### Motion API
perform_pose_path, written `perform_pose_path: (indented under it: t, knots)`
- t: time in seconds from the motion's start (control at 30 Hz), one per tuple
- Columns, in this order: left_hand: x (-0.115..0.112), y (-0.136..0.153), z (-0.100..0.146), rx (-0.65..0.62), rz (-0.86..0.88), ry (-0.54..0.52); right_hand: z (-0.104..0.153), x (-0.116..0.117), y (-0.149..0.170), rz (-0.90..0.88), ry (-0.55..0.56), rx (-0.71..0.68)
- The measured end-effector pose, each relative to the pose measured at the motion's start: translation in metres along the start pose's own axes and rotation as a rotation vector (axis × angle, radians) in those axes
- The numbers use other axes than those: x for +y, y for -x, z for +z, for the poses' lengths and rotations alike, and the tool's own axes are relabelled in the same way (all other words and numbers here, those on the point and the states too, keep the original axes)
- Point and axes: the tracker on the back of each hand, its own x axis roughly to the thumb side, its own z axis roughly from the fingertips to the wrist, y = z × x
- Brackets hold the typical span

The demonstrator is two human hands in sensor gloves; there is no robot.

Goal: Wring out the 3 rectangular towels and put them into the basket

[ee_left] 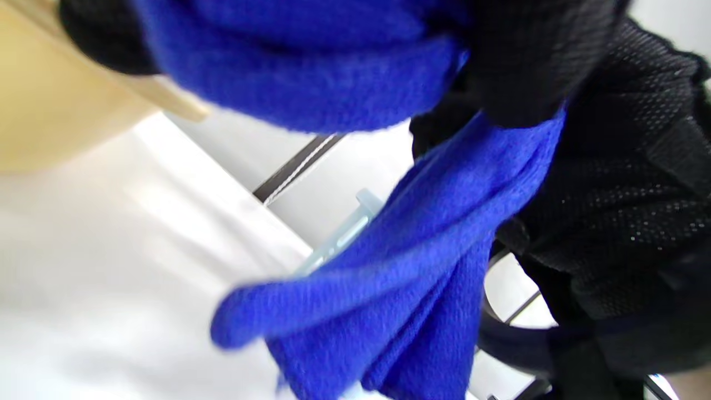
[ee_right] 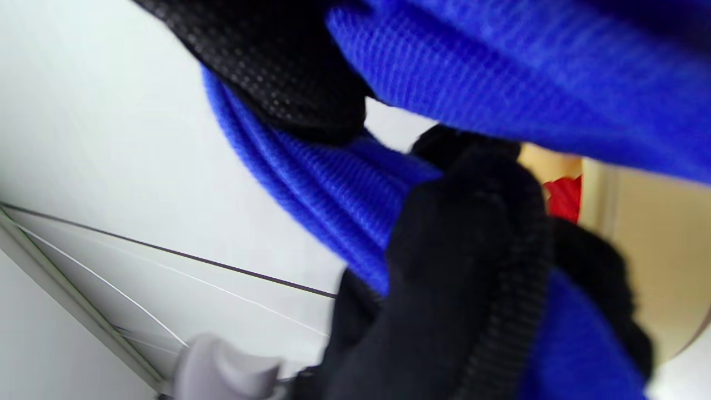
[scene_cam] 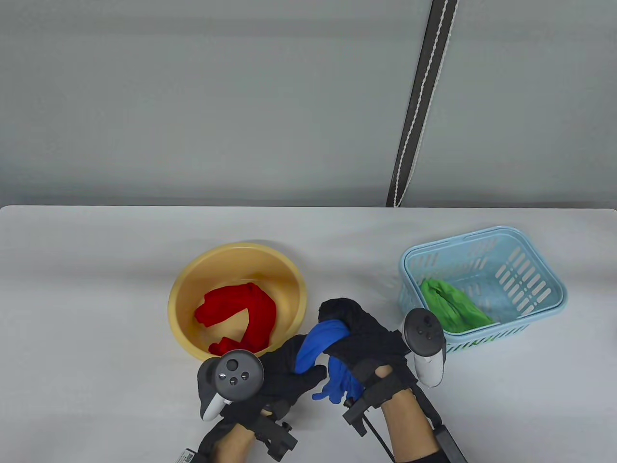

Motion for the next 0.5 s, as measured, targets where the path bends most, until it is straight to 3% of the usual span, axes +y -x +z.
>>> perform_pose_path:
  t: [0.2, 0.37, 0.5]
  knots:
    - [-0.003, 0.005, -0.007, 0.028, 0.234, 0.178, 0.003, 0.002, 0.001, -0.184, -0.007, 0.008]
    - [-0.006, 0.011, -0.013, 0.046, 0.268, 0.255, -0.002, 0.006, 0.005, -0.222, -0.037, 0.001]
    - [-0.021, 0.010, -0.018, 0.092, 0.326, 0.383, -0.006, 0.013, 0.008, -0.294, -0.071, 0.001]
